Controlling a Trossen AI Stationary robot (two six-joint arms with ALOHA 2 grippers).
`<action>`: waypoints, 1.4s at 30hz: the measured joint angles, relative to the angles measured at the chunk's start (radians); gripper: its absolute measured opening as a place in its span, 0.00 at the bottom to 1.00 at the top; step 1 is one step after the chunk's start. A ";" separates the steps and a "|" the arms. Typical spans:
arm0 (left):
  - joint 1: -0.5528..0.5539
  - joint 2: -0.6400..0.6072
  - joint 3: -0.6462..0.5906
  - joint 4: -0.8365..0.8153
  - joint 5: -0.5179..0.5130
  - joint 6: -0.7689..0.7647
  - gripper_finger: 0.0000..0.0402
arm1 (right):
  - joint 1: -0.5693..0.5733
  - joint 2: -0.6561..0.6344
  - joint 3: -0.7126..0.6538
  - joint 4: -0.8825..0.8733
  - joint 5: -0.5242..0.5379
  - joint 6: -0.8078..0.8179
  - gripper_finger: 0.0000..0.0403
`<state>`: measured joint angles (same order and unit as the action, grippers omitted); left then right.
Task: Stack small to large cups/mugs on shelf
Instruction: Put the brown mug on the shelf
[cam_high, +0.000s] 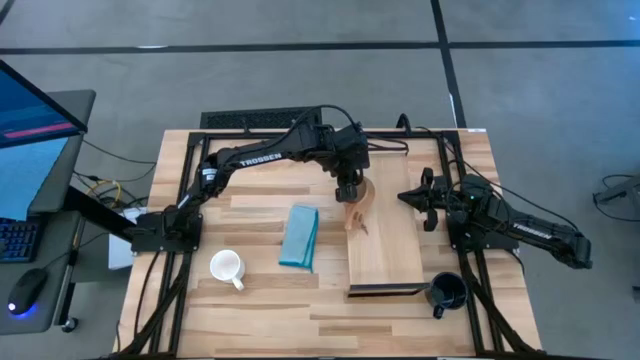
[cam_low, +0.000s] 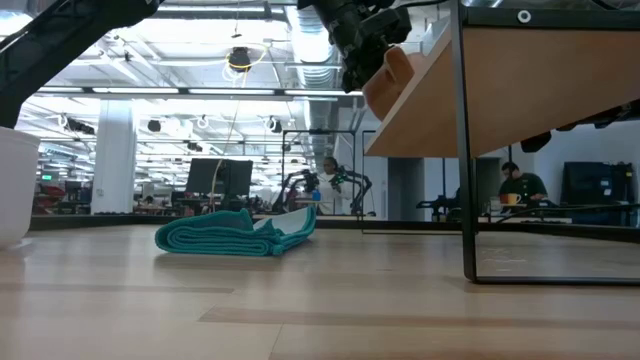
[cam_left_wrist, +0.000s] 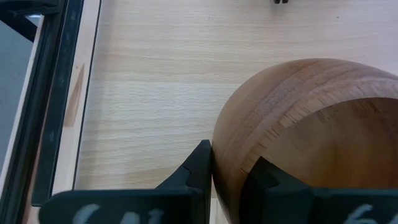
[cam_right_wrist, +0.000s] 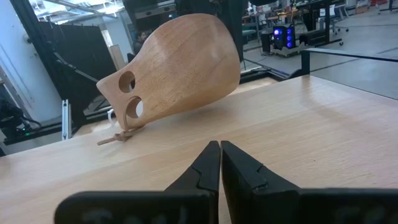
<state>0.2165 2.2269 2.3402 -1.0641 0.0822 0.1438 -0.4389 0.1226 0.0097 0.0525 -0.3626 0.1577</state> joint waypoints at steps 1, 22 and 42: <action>0.000 0.000 0.000 0.000 0.000 0.002 0.06 | 0.000 0.000 0.000 0.000 0.000 0.000 0.09; 0.000 -0.002 0.000 -0.026 0.010 0.029 0.06 | 0.000 0.000 0.000 0.000 0.000 0.000 0.09; 0.000 -0.002 0.000 0.004 0.043 0.020 0.07 | 0.000 0.000 0.000 0.000 0.000 0.000 0.09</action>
<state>0.2165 2.2246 2.3402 -1.0603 0.1253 0.1640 -0.4389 0.1226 0.0097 0.0527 -0.3625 0.1577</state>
